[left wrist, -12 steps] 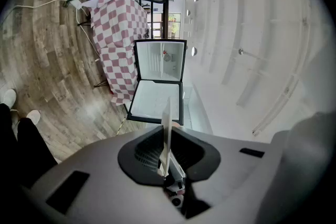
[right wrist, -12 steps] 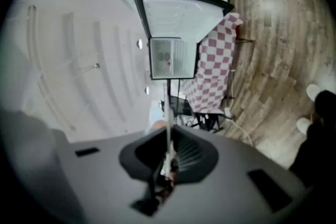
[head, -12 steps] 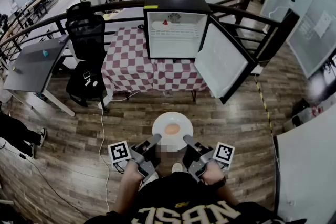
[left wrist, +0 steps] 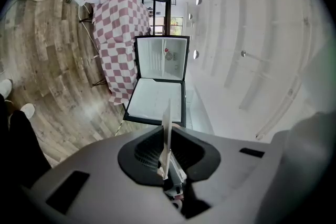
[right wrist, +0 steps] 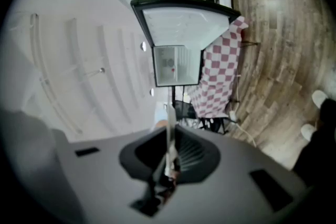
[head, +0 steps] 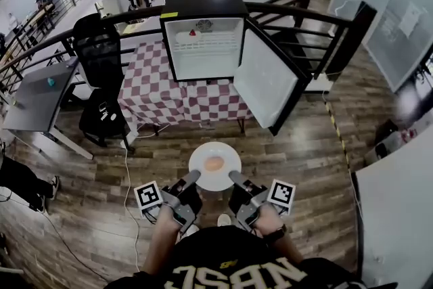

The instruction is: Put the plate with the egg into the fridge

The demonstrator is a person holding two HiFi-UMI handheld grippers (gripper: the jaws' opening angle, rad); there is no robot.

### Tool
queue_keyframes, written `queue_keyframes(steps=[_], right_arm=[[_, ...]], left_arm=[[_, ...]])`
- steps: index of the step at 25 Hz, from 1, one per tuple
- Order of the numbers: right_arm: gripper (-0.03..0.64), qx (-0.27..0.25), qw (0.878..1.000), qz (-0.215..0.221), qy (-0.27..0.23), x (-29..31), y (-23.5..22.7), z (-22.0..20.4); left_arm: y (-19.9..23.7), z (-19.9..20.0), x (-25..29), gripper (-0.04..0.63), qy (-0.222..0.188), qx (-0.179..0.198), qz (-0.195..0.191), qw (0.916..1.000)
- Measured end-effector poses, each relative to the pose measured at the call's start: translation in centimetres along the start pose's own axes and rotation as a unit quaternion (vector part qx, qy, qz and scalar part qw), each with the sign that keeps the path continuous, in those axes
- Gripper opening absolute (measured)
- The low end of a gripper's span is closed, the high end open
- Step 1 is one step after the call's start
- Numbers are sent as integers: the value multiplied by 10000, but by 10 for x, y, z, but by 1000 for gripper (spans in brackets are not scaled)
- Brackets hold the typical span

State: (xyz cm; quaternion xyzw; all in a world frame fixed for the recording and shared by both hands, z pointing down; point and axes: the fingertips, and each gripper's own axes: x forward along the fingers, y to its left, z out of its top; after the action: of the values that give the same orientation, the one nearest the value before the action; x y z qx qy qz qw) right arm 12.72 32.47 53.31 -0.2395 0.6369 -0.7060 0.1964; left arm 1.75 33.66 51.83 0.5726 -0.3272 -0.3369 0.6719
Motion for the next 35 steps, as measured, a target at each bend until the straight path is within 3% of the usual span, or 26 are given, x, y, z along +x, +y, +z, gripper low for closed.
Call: queue_keyframes(steps=[7, 14, 18, 25, 35], right_arm=[[34, -93, 9997, -163, -184, -17, -18, 26], [34, 256, 9987, -436, -2, -14, -42, 29], [34, 340, 9979, -554, -19, -3, -47, 38], [34, 260, 9975, -604, -255, 35, -41, 54], [34, 83, 9976, -455, -506, 134, -18, 81]], left_arm=[[24, -16, 24, 43, -212, -28, 180, 9996], [48, -13, 26, 43, -195, 171, 652, 9975], [53, -2, 35, 43, -178, 70, 748, 9970], [46, 41, 58, 43, -21, -101, 754, 9971], [16, 139, 90, 43, 225, -26, 585, 9980]])
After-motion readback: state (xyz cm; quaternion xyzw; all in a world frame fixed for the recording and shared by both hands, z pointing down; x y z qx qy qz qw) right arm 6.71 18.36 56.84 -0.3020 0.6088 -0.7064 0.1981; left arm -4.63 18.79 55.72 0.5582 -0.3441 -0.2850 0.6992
